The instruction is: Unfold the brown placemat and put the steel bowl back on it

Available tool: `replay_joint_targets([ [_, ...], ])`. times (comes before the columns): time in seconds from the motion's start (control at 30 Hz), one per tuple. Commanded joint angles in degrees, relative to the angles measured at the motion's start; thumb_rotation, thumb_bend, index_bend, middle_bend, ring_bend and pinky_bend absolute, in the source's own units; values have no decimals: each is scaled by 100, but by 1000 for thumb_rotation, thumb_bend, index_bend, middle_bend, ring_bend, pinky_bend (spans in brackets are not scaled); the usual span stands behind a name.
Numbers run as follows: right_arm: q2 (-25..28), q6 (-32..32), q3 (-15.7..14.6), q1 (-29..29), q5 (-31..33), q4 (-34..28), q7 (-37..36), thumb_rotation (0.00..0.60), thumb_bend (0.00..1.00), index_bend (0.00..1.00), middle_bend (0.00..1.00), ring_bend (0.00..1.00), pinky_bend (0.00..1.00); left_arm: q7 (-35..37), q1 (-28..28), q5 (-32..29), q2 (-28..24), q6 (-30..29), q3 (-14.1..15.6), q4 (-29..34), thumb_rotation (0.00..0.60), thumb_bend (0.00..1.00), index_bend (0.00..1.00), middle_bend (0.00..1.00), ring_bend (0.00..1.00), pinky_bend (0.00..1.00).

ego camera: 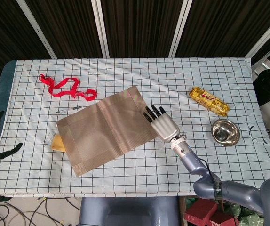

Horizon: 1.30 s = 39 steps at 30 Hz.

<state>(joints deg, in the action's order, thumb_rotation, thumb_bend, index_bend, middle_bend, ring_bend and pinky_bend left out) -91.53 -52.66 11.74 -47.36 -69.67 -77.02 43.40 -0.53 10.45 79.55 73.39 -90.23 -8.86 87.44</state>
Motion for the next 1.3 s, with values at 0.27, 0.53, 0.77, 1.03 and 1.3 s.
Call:
replay_joint_targets([
  [0.27, -355, 296, -108, -203, 64, 649, -405, 600, 0, 101, 2, 34, 187, 5, -5, -25, 20, 33, -65, -11, 600, 28, 20, 0, 0, 0],
  [0.53, -507, 516, -212, -334, -77, 1024, -776, 600, 0, 101, 2, 34, 187, -27, 0, -46, 48, 70, -100, -12, 600, 28, 20, 0, 0, 0],
  [0.77, -635, 645, -251, -425, -149, 1319, -1096, 600, 0, 101, 2, 34, 187, -25, -6, -68, 60, 91, -136, -4, 600, 28, 20, 0, 0, 0],
  [1.03, -742, 763, -320, -499, -207, 1510, -1285, 600, 0, 101, 2, 34, 186, -13, -14, -81, 62, 115, -165, 3, 600, 28, 20, 0, 0, 0],
  [1.3, -862, 859, -376, -542, -193, 1713, -1336, 600, 0, 101, 2, 34, 185, 8, -23, -92, 49, 142, -184, 28, 600, 28, 20, 0, 0, 0],
])
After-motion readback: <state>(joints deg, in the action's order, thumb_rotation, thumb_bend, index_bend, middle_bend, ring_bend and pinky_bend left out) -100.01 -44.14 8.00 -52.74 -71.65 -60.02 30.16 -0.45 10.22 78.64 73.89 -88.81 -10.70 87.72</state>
